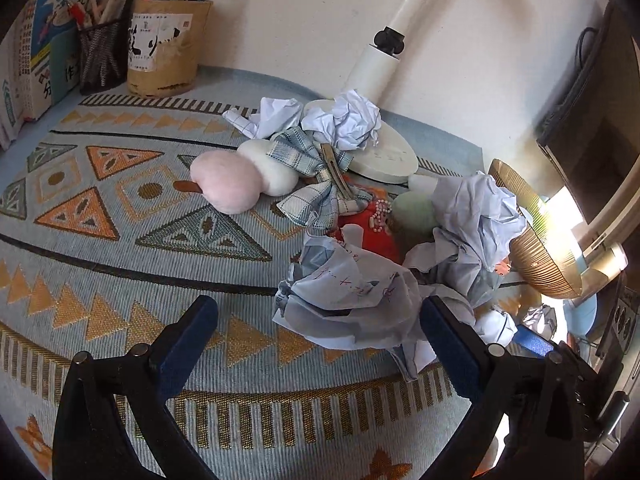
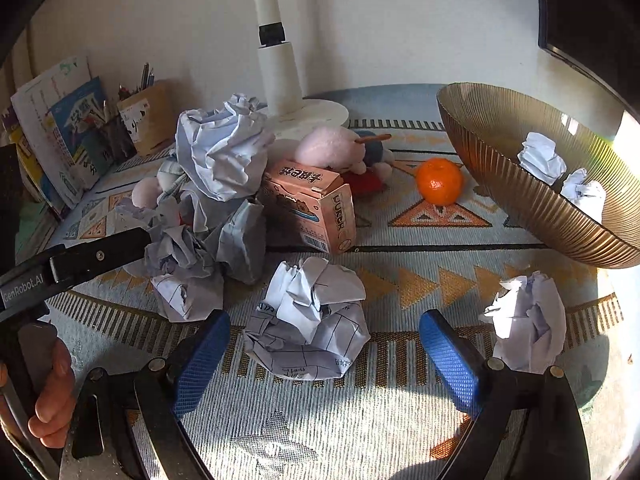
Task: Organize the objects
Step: 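Grasp crumpled paper from pile with left tool while right grasps paper ball, then carry both papers over the bowl and open both tools to release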
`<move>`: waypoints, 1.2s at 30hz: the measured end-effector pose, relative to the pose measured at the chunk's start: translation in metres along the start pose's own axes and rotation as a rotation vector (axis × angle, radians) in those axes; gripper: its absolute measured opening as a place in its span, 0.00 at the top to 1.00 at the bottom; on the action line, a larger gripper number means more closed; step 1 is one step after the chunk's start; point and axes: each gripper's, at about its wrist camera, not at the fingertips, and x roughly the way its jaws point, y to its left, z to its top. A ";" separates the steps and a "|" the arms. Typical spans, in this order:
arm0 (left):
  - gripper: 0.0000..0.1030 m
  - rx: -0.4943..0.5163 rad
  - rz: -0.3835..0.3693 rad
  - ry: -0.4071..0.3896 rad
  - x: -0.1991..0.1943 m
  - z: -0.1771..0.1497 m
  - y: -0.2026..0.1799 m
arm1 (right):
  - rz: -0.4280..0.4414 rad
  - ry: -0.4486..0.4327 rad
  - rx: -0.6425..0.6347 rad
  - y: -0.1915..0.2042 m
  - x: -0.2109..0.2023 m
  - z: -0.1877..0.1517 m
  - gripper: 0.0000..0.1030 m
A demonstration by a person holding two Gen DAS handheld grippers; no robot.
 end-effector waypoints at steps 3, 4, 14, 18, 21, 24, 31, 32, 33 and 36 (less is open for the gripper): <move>0.03 -0.014 0.009 -0.025 -0.002 -0.001 0.002 | -0.017 0.009 0.016 -0.002 0.003 0.002 0.22; 0.05 -0.014 0.004 -0.026 -0.004 -0.002 0.003 | -0.005 0.009 0.017 -0.003 0.004 0.002 0.28; 0.46 0.055 -0.006 -0.079 -0.012 -0.005 -0.008 | 0.008 -0.184 -0.056 0.010 -0.031 -0.008 0.40; 0.46 0.047 -0.021 -0.122 -0.020 -0.006 -0.005 | 0.024 -0.245 -0.037 0.005 -0.042 -0.011 0.40; 0.46 0.046 -0.014 -0.155 -0.027 -0.008 -0.005 | 0.044 -0.265 0.025 -0.006 -0.046 -0.009 0.40; 0.46 0.063 -0.017 -0.199 -0.042 -0.010 -0.013 | 0.078 -0.296 0.095 -0.022 -0.055 -0.010 0.40; 0.46 0.191 -0.078 -0.277 -0.095 -0.004 -0.074 | 0.052 -0.304 0.272 -0.087 -0.102 -0.010 0.40; 0.46 0.220 -0.090 -0.289 -0.100 -0.001 -0.087 | 0.024 -0.336 0.284 -0.097 -0.118 -0.006 0.40; 0.46 0.249 -0.105 -0.299 -0.103 0.003 -0.102 | -0.011 -0.370 0.285 -0.105 -0.134 0.000 0.40; 0.46 0.319 -0.165 -0.304 -0.104 0.019 -0.148 | -0.117 -0.450 0.281 -0.124 -0.176 0.016 0.40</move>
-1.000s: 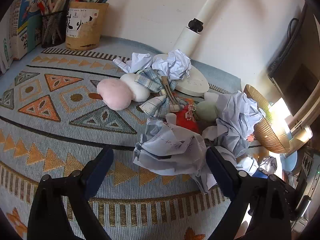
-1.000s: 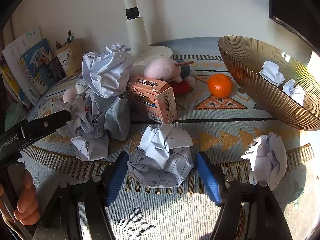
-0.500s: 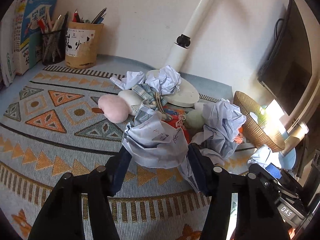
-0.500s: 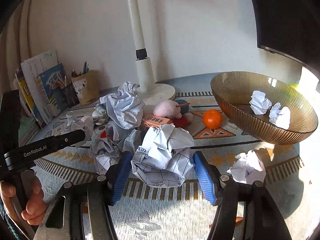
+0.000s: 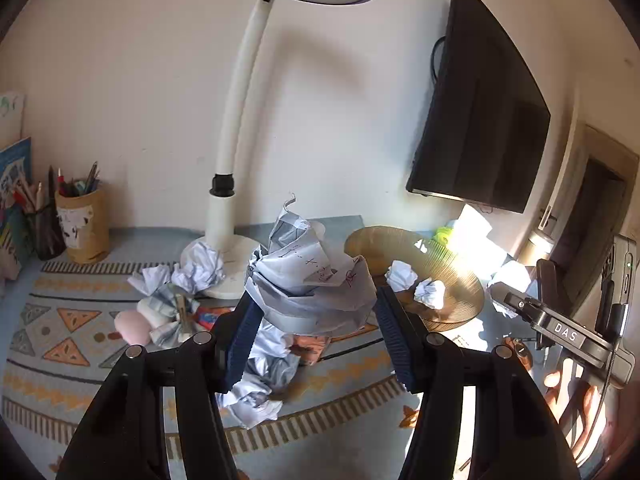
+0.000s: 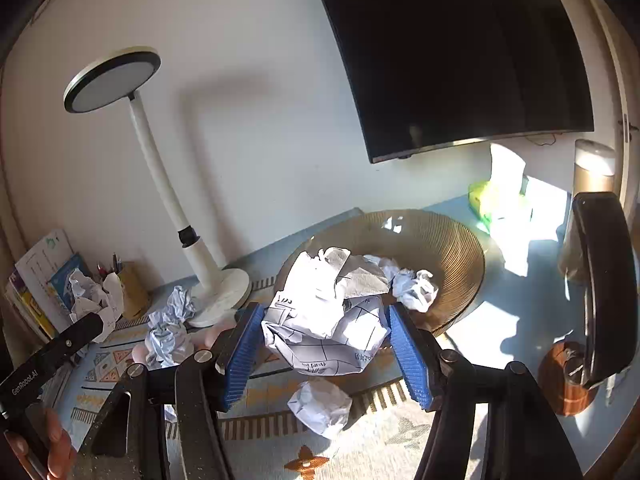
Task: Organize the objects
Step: 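Carry both papers over the bowl and open both tools to release, then withdraw both tools and move right tool toward the white paper ball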
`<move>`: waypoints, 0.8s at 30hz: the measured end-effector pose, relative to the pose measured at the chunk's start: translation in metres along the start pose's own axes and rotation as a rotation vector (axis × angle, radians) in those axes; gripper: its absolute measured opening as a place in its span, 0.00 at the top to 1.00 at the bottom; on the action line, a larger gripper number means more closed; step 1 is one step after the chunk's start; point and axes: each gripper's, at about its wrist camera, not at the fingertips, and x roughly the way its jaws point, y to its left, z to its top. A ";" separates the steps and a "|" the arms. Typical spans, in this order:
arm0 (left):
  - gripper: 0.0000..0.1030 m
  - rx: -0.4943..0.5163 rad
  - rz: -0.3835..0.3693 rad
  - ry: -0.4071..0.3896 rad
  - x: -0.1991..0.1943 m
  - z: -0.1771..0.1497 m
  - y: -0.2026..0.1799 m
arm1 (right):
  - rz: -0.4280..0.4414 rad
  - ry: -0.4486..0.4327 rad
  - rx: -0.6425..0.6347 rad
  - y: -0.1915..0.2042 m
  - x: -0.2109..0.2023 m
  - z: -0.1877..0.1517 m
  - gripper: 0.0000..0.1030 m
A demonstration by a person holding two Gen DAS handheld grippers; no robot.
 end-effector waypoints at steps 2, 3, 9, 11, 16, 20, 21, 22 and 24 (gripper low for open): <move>0.46 0.041 -0.026 0.003 0.017 0.016 -0.025 | -0.037 -0.045 -0.004 -0.009 -0.011 0.018 0.40; 0.46 0.061 -0.039 0.006 0.027 0.022 -0.037 | -0.055 -0.058 -0.004 -0.014 -0.012 0.024 0.40; 0.46 0.107 -0.085 0.150 0.109 0.029 -0.084 | -0.100 0.072 0.045 -0.048 0.044 0.028 0.40; 0.46 0.118 -0.071 0.206 0.137 0.024 -0.091 | -0.090 0.144 0.076 -0.060 0.069 0.025 0.40; 0.43 0.160 -0.030 0.298 0.179 0.013 -0.104 | -0.082 0.229 0.102 -0.073 0.107 0.016 0.37; 0.17 0.109 -0.044 0.297 0.184 0.013 -0.099 | -0.086 0.227 0.113 -0.080 0.111 0.014 0.30; 0.14 0.094 -0.043 0.287 0.182 0.014 -0.097 | -0.085 0.230 0.113 -0.082 0.111 0.013 0.30; 0.11 0.081 -0.040 0.278 0.179 0.015 -0.094 | -0.082 0.231 0.113 -0.082 0.109 0.012 0.30; 0.10 0.052 -0.056 0.272 0.172 0.017 -0.088 | -0.079 0.230 0.120 -0.084 0.105 0.012 0.30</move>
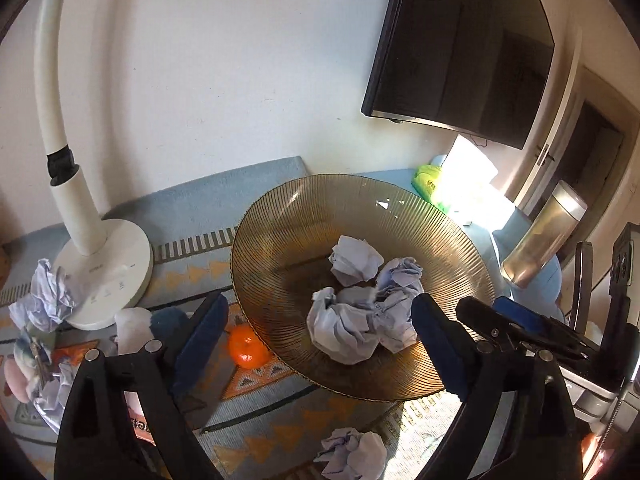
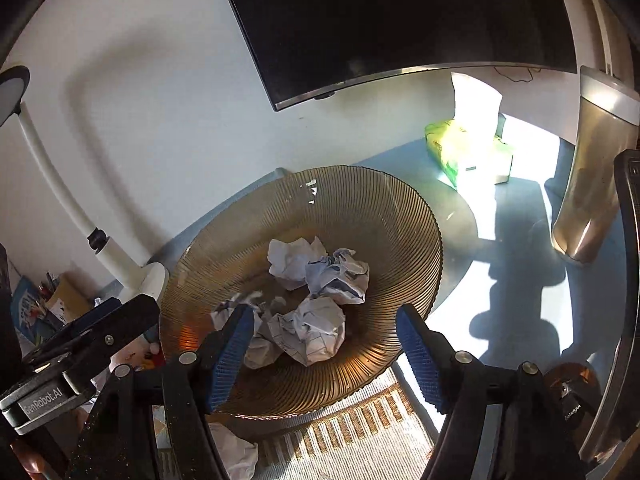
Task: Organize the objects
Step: 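Withdraw both tools and move right tool toward the white paper ball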
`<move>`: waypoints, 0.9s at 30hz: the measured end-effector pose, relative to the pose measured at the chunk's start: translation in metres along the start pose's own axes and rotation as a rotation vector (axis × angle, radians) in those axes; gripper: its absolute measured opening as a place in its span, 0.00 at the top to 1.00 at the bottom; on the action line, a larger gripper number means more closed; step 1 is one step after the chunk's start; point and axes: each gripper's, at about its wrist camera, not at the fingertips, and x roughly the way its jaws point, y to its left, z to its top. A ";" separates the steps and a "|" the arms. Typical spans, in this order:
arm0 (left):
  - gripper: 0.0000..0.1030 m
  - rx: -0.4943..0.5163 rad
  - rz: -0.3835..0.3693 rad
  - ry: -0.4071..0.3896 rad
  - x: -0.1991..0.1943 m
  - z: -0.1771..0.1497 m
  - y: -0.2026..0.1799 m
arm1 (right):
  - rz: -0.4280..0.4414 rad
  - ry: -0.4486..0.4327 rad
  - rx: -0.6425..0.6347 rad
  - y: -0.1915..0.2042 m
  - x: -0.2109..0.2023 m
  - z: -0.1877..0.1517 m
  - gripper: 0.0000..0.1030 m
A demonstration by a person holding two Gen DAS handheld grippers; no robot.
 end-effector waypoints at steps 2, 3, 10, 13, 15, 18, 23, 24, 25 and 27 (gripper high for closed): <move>0.10 -0.034 -0.027 -0.006 -0.012 -0.002 0.007 | 0.008 -0.002 0.009 0.000 -0.006 -0.002 0.30; 0.10 -0.050 -0.030 -0.012 -0.019 -0.003 0.010 | 0.017 -0.003 0.012 0.002 -0.010 -0.003 0.30; 0.10 -0.064 0.027 -0.132 -0.107 -0.025 0.032 | 0.085 -0.028 -0.057 0.043 -0.047 -0.017 0.30; 0.00 -0.064 0.105 -0.204 -0.150 -0.050 0.048 | 0.140 -0.034 -0.106 0.068 -0.059 -0.034 0.23; 0.00 -0.070 0.188 -0.236 -0.170 -0.073 0.062 | 0.166 -0.039 -0.144 0.083 -0.061 -0.053 0.14; 0.00 -0.101 0.329 -0.226 -0.177 -0.116 0.092 | 0.172 -0.011 -0.237 0.108 -0.049 -0.093 0.14; 0.01 -0.235 0.433 -0.131 -0.156 -0.169 0.149 | 0.129 0.033 -0.367 0.142 -0.019 -0.142 0.14; 0.01 -0.251 0.442 -0.127 -0.153 -0.175 0.156 | 0.120 0.036 -0.385 0.146 -0.014 -0.148 0.14; 0.01 -0.264 0.447 -0.130 -0.153 -0.180 0.161 | 0.108 0.038 -0.399 0.149 -0.010 -0.153 0.14; 0.01 -0.297 0.419 -0.133 -0.156 -0.185 0.169 | 0.087 0.060 -0.408 0.150 -0.001 -0.160 0.14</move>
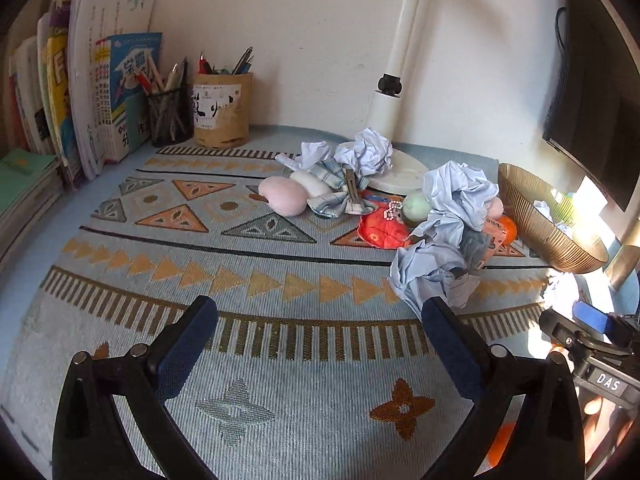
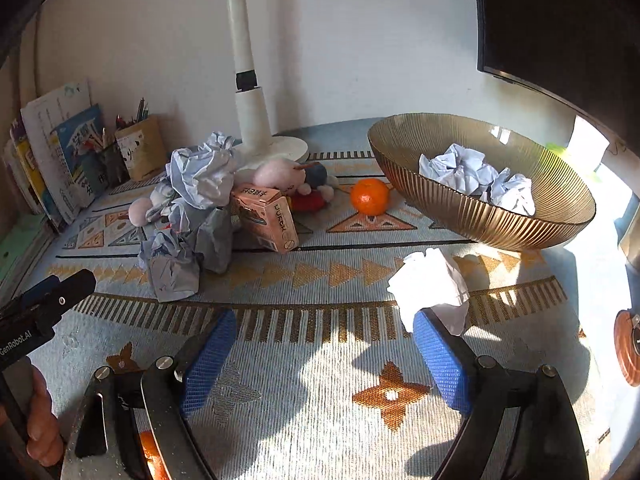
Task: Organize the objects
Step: 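Withdraw both tools and move right tool toward the white paper ball, then grasp white paper ball with right tool while left grasps the mandarin orange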
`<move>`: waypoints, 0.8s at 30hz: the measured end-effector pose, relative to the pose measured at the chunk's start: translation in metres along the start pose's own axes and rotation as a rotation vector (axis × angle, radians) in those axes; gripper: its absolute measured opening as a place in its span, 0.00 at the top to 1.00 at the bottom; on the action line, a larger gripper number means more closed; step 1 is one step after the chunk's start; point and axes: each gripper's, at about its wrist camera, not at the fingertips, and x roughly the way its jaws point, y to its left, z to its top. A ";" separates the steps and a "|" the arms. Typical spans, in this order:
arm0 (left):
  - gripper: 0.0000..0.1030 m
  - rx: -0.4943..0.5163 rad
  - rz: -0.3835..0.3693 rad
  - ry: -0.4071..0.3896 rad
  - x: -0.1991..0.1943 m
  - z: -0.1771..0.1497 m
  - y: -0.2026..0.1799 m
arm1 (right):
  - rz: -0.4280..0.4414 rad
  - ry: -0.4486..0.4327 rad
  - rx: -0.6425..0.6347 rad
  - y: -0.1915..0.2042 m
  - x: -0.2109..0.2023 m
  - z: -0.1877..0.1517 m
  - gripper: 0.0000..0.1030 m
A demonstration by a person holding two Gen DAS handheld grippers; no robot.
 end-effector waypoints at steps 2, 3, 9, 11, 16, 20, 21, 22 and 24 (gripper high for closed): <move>0.01 -0.017 -0.018 -0.021 -0.003 -0.001 0.002 | -0.021 -0.008 0.003 -0.001 0.000 0.001 0.14; 0.01 -0.017 -0.014 -0.015 -0.001 -0.002 0.001 | -0.020 -0.011 0.012 -0.003 0.000 0.001 0.14; 0.01 0.020 -0.020 -0.020 -0.004 -0.005 -0.007 | -0.028 -0.015 0.024 -0.005 -0.001 0.001 0.14; 0.01 0.023 -0.022 -0.013 -0.003 -0.005 -0.008 | -0.031 -0.019 0.011 -0.003 -0.002 0.001 0.14; 0.01 0.004 -0.025 -0.010 -0.003 -0.006 -0.005 | -0.034 -0.020 0.002 -0.002 -0.002 0.000 0.14; 0.01 -0.002 -0.026 -0.004 -0.002 -0.006 -0.004 | -0.032 -0.016 0.003 -0.003 -0.001 0.000 0.14; 0.01 -0.002 -0.027 -0.004 -0.002 -0.006 -0.004 | -0.033 -0.014 0.001 -0.002 -0.001 0.000 0.14; 0.01 -0.003 -0.024 -0.004 -0.002 -0.006 -0.004 | -0.035 -0.012 0.000 -0.002 -0.001 0.000 0.14; 0.01 0.002 -0.026 -0.009 -0.004 -0.006 -0.005 | -0.040 -0.040 0.013 -0.004 -0.007 0.000 0.14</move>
